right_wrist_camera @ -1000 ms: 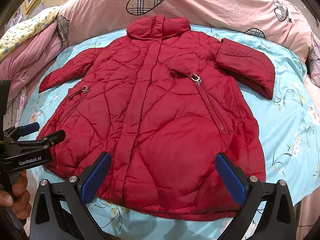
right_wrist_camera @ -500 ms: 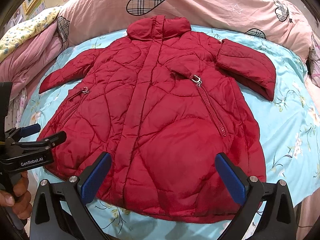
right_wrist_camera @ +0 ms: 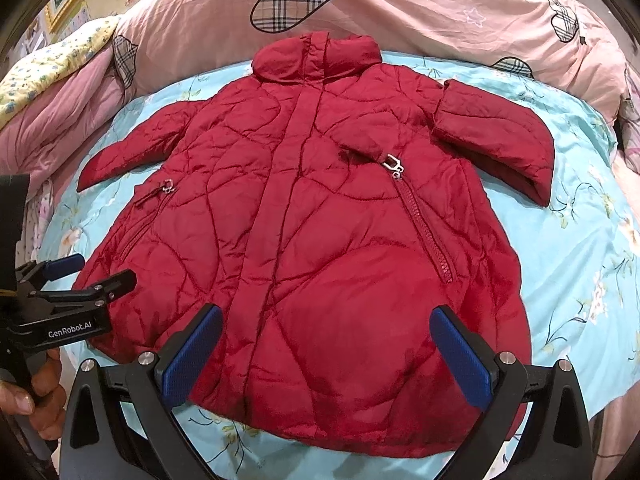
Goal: Fold large clothes
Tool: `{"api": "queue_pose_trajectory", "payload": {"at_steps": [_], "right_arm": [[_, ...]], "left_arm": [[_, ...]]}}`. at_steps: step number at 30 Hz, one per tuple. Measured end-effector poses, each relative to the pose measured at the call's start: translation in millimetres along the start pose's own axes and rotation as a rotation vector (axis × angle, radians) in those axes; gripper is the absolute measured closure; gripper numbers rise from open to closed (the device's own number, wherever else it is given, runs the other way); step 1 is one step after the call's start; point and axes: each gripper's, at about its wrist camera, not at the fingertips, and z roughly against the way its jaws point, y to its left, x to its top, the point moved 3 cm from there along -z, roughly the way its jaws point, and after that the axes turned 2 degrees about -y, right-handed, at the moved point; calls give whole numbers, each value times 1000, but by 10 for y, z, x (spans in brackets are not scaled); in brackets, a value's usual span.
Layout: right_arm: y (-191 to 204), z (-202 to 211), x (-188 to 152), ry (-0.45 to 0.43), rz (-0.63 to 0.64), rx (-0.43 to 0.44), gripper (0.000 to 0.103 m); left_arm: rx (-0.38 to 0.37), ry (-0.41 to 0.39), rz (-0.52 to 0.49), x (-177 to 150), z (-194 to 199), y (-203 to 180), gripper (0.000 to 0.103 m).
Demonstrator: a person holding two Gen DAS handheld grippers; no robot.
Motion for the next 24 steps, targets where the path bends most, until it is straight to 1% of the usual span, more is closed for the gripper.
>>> {"api": "queue_pose_trajectory", "payload": {"at_steps": [3,6,10,11,12,14,17,21,24], "right_arm": [[-41,-1,45,2,-5,-2,0],[-110,-13,93,23,-17,-4,0],[-245,-20,208,12,-45,-7,0],[-275,-17,232,2,-45,-13,0],[-313,-21,261,-3,-47,-21,0],[-409,-33,338,-24,-70,-15,0],[-526,-72,441,-31,-104,4,0],[-729,-143,609,-37,-135,-1,0],[-896,-226,754,-46,-139,-39,0]], "left_arm": [[-8,6,9,25,-37,26,6],[-22,6,26,64,-63,60,6],[-31,-15,49,136,-91,130,6],[-22,-22,50,154,-97,154,6],[4,-32,39,171,-97,174,6],[5,-29,46,209,-118,201,6],[-2,-26,60,257,-141,238,6],[-6,-23,81,296,-193,293,6],[-26,-1,108,308,-268,320,6]]}}
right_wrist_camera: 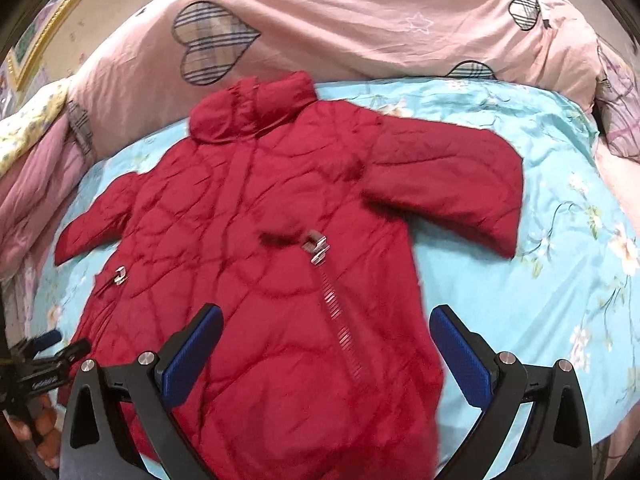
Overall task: Fold large clothes
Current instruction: 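Grasp the red jacket's sleeve cuff with the right gripper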
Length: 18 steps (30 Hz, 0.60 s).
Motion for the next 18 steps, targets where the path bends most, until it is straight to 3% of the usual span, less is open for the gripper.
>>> {"api": "queue_pose_trajectory", "payload": {"at_steps": [12,18], "right_arm": [[-499,-746,586,8,27,-84,0],[-599,-1200,681,41,100,-153,0]], "left_arm": [[-9,35,6,113,-207,-50,6],[-13,65,1,96,-340,-86,6]]}}
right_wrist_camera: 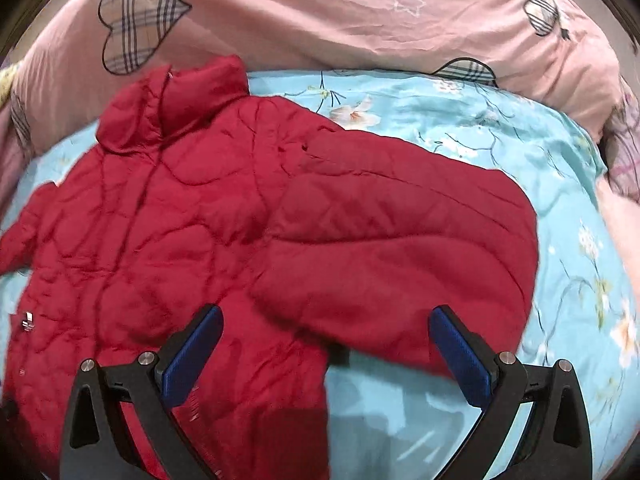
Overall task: Fold large clothes
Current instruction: 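Grasp the red jacket's sleeve cuff with the right gripper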
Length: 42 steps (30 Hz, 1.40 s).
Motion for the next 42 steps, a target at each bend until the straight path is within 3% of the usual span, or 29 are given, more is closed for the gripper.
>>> {"api": "queue_pose_trajectory", "payload": {"at_steps": [4,6,8,10,12,15,20,28,33,42], "right_arm": [[-30,-158,-17,14,35,-22,1],[-43,-187,-34,4,46,-31,8],[-61,-173,-50,-11,48,-27,21],[-95,-110,-49,-46,30,20,57],[-101,-62,-23,-58,23,23,77],[-58,35,11,-90,21,37,85],[-14,215,75,-131,-3,93,92],[177,512,273,-199,-75,327,96],[516,717,466,-253,-88,514,96],[1234,653,593,-226,-11,633,96]], "left_arm": [[-7,17,8,5,-70,-6,6],[-1,11,6,22,-96,-18,6],[-6,10,10,22,-97,-22,6],[-9,10,11,17,-103,-22,6],[-15,15,12,1,-105,-22,6],[-16,23,8,-26,-113,-31,6],[-29,30,8,-51,-120,-27,6],[-61,16,12,-30,-80,26,6],[-102,11,30,13,-38,99,6],[-245,14,129,189,-12,399,6]]}}
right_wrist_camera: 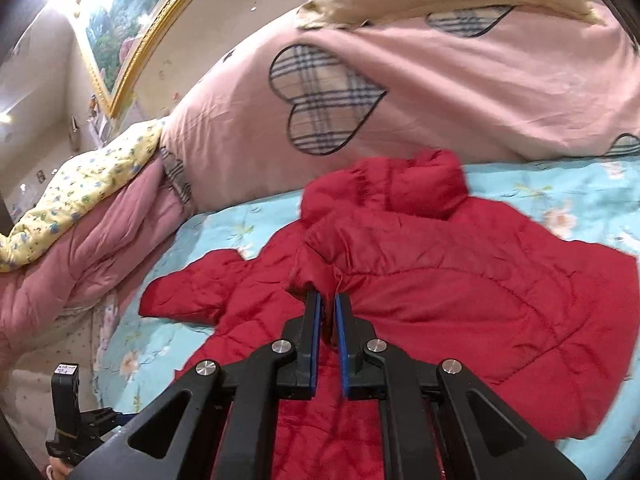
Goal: Fold large clothes
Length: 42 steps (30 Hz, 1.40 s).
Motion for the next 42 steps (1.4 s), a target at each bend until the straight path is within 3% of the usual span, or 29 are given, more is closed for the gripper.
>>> {"api": "queue_pose_trajectory", "payload": {"at_steps": [7,16,19,22,25,29,32,34,37,38,42], "right_arm": [[342,-417,-121,67,19,128,97],[553,-906,-308,129,71,180,99],[632,-1024,-322,136,84,223,103],[680,-1106,-367,179,162,65,103],[577,-913,-391,171,183,-13,98],[308,-559,-419,188,162,-44,95],[86,-320,-448,176,145,-98,90],[-99,-214,-461,180,118,-152,67],[-342,4,-460,144,58,-176,64],[-377,33,-459,140,47,-179,64],[-532,165,-446,109,-3,-192,64]], "left_arm": [[-168,28,108,369,-91,284,6],[-352,19,228,1099,-384,598,6],[-424,60,266,1356,-654,638,6],[-387,80,285,1513,-991,701,6],[-423,133,299,1543,-1330,631,6],[-471,187,271,1559,-1688,350,7],[-464,204,233,1582,-1862,127,7],[-478,208,200,1616,-1971,-40,6],[-475,210,163,1708,-2042,-285,8],[-468,199,149,1727,-2062,-360,11],[-416,193,30,1713,-2163,-618,89]]}}
